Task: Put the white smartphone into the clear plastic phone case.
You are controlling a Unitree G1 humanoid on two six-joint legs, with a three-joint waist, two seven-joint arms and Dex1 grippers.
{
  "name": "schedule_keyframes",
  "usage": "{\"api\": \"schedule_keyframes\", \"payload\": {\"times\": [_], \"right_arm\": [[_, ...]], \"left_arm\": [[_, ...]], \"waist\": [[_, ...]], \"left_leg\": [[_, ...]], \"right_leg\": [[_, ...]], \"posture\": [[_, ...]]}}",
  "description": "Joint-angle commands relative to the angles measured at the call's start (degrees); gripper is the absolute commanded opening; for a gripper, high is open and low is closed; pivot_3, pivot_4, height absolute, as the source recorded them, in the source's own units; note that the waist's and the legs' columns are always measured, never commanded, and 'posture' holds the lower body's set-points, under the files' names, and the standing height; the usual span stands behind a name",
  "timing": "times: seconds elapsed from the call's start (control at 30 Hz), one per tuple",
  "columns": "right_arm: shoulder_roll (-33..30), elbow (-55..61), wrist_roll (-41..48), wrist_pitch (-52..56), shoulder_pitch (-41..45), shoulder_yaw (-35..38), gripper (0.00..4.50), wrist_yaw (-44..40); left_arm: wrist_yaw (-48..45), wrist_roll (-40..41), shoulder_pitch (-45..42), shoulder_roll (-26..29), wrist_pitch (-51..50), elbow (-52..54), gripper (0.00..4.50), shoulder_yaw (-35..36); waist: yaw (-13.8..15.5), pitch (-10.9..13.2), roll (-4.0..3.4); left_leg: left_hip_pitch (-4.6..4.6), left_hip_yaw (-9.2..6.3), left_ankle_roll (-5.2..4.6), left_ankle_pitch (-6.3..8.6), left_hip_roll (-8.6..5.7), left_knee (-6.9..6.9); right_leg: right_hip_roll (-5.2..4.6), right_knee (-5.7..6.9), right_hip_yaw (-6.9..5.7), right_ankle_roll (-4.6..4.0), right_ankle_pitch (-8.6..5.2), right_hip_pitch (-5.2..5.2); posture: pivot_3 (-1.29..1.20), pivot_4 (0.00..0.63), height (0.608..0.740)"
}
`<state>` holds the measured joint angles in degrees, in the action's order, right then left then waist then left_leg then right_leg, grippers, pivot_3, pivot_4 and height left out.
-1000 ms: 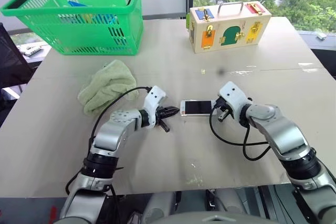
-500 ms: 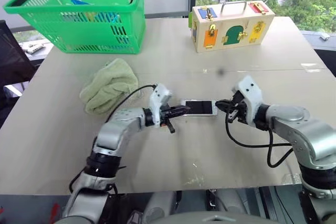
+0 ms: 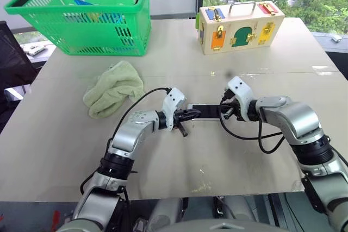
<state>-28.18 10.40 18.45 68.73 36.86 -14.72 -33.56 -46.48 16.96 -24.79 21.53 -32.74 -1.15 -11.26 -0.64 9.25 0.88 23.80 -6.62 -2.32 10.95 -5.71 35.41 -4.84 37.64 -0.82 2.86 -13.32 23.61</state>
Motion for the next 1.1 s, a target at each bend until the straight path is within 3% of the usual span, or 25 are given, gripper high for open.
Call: {"api": "schedule_keyframes", "payload": {"times": [0.03,0.2,0.43,0.5,0.67,0.8,0.93,1.03,1.1], "right_arm": [[0.56,-5.58,0.34,5.80,-0.33,-0.64,0.00,0.47],[6.18,-13.96,1.54,11.37,-0.07,1.59,0.00,2.01],[5.87,-20.95,-0.62,10.15,-2.57,-7.23,0.00,0.31],[5.30,-19.36,-1.40,6.78,-3.34,-6.88,0.00,0.23],[-0.03,-1.84,7.09,11.57,-5.27,-0.56,0.00,-5.47],[-4.74,-1.70,5.19,10.19,-5.07,-8.67,0.00,-6.44],[-2.40,-12.91,0.13,5.29,-1.95,-15.30,0.00,-4.90],[0.55,-13.99,1.85,2.51,-1.52,-11.36,0.00,-5.32],[0.99,-6.17,6.86,2.87,-2.88,-4.98,0.00,-7.62]], "left_arm": [[1.10,-0.22,0.97,-0.23,-0.98,2.81,0.05,-0.24],[2.42,-0.17,1.46,-1.10,-1.42,3.60,0.05,-0.35],[3.79,-0.23,2.68,-2.79,-1.27,3.84,0.05,-0.79],[4.28,-0.39,3.18,-3.15,-1.59,4.22,0.05,-1.13],[4.66,-0.25,4.32,-2.85,-1.72,4.26,0.05,-0.84],[4.59,-0.38,4.39,-2.84,-1.43,3.52,0.05,-0.79],[4.46,-0.43,4.05,-3.13,-1.19,3.18,0.05,-0.90],[4.56,-0.17,4.36,-3.33,-1.11,3.92,0.05,-0.75],[4.64,0.04,4.76,-3.12,-1.27,4.47,0.05,-0.36]], "waist": [[0.05,-0.05,0.06],[-0.02,-0.38,0.23],[-0.05,-1.72,0.23],[-0.04,-2.05,0.25],[0.07,-2.16,0.16],[-0.01,-1.97,-0.03],[-0.47,-2.06,0.11],[-1.26,-2.24,0.44],[-1.74,-2.17,0.43]], "left_leg": [[-0.02,0.00,0.00,0.00,0.00,0.01],[-0.09,-0.02,0.00,0.00,0.00,0.01],[-0.31,-0.03,-0.01,0.02,0.01,-0.02],[-1.07,-0.05,0.07,0.14,0.03,-0.29],[-1.08,-0.26,0.19,0.23,0.04,-0.32],[-0.86,-0.29,0.16,0.23,0.04,-0.34],[-0.93,-0.25,0.16,0.23,0.10,-0.39],[-1.33,-0.28,0.19,0.26,0.29,-0.39],[-1.32,-0.31,0.21,0.27,0.46,-0.37]], "right_leg": [[0.00,0.00,0.00,0.00,0.00,-0.02],[0.01,0.01,0.00,0.00,0.00,-0.07],[0.03,-0.03,-0.01,0.00,-0.01,-0.25],[0.01,-0.31,-0.04,0.11,-0.22,-1.04],[0.01,-0.62,-0.16,0.11,-0.36,-1.25],[0.01,-0.71,-0.23,0.30,-0.25,-1.08],[0.04,-0.71,-0.23,0.27,-0.26,-1.07],[0.00,-0.72,-0.45,0.11,-0.36,-1.36],[-0.01,-0.82,-0.67,0.11,-0.37,-1.49]], "posture": [[0.00,0.150,0.740],[0.00,0.150,0.740],[0.00,0.150,0.740],[0.00,0.150,0.740],[0.00,0.150,0.740],[0.00,0.150,0.740],[0.00,0.150,0.740],[0.00,0.150,0.740],[0.00,0.150,0.740]]}}
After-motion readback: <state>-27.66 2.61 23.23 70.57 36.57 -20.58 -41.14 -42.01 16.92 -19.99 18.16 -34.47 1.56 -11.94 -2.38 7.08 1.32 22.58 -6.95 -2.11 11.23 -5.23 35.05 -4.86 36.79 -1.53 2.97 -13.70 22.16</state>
